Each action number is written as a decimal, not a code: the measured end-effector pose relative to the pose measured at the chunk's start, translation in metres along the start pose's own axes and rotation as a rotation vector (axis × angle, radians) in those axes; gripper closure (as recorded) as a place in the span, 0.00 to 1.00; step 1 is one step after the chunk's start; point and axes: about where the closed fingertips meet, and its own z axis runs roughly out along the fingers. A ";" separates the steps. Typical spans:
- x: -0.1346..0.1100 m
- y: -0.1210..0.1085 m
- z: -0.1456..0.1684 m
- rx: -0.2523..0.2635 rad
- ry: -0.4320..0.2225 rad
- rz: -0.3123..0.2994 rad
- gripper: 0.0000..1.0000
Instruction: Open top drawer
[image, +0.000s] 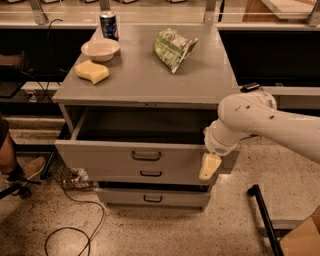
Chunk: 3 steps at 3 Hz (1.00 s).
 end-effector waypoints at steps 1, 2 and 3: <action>0.000 0.010 -0.003 -0.022 0.018 -0.016 0.00; 0.000 0.023 -0.001 -0.060 0.038 -0.023 0.19; 0.009 0.038 0.006 -0.112 0.045 0.010 0.42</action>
Offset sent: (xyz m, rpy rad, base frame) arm -0.0356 0.0076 -0.0083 -0.0528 0.1021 0.0390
